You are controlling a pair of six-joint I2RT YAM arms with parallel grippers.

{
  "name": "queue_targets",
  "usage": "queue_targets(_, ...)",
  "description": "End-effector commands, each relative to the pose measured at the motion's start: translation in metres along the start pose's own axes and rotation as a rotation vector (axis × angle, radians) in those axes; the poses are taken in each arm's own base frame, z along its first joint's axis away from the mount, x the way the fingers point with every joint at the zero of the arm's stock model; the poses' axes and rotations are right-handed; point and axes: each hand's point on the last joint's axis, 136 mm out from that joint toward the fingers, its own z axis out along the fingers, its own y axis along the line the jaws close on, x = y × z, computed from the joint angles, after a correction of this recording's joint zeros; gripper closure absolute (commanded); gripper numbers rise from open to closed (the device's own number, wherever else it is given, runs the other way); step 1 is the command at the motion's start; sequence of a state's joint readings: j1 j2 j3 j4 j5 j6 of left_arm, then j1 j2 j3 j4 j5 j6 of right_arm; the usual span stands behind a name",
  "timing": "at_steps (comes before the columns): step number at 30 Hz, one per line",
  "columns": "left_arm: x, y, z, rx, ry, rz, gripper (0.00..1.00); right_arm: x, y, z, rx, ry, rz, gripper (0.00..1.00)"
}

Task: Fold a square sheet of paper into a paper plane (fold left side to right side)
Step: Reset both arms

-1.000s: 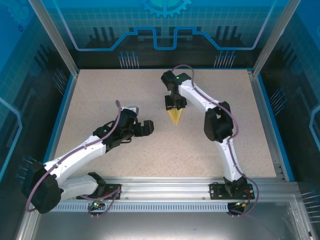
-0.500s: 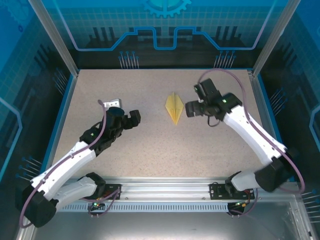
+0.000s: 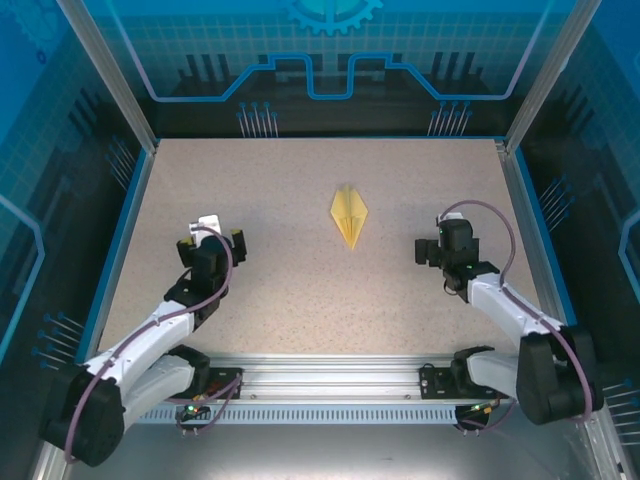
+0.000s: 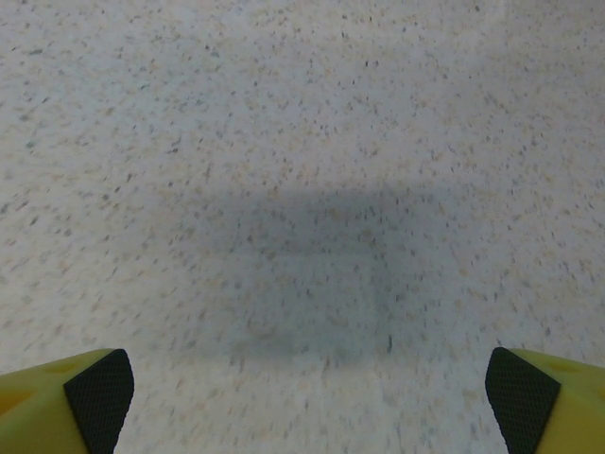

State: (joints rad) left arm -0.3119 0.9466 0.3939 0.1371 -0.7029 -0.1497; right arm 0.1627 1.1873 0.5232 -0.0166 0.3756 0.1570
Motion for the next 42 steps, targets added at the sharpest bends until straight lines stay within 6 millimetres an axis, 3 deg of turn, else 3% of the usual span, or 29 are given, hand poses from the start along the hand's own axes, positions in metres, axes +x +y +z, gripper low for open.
queue_targets(1, -0.006, 0.007, 0.013, 0.028, -0.078, -0.04, 0.02, -0.04, 0.004, 0.015, -0.038, -0.214, 0.021, 0.01)
queue_targets(4, 0.003, 0.011, 0.026, 0.052, -0.072, -0.051, 0.02, -0.05, 0.015, 0.021, -0.081, -0.254, -0.031, 0.0)
queue_targets(8, 0.01, 0.001, 0.042, 0.124, -0.054, -0.042, 0.01, -0.064, 0.024, 0.027, -0.117, -0.318, -0.08, 0.01)
queue_targets(16, 0.003, -0.039, 0.062, 0.342, -0.084, 0.004, 0.01, -0.05, 0.026, 0.042, -0.171, -0.35, -0.061, 0.0)
queue_targets(19, 0.017, -0.037, 0.074, 0.342, -0.094, -0.018, 0.02, -0.051, 0.029, 0.044, -0.21, -0.357, -0.066, 0.0)
queue_targets(23, 0.019, -0.043, 0.094, 0.349, -0.012, -0.007, 0.01, -0.051, 0.03, 0.044, -0.221, -0.355, -0.064, 0.0)
queue_targets(42, 0.018, -0.041, 0.093, 0.354, -0.005, -0.015, 0.02, -0.051, 0.03, 0.044, -0.221, -0.35, -0.067, 0.01)
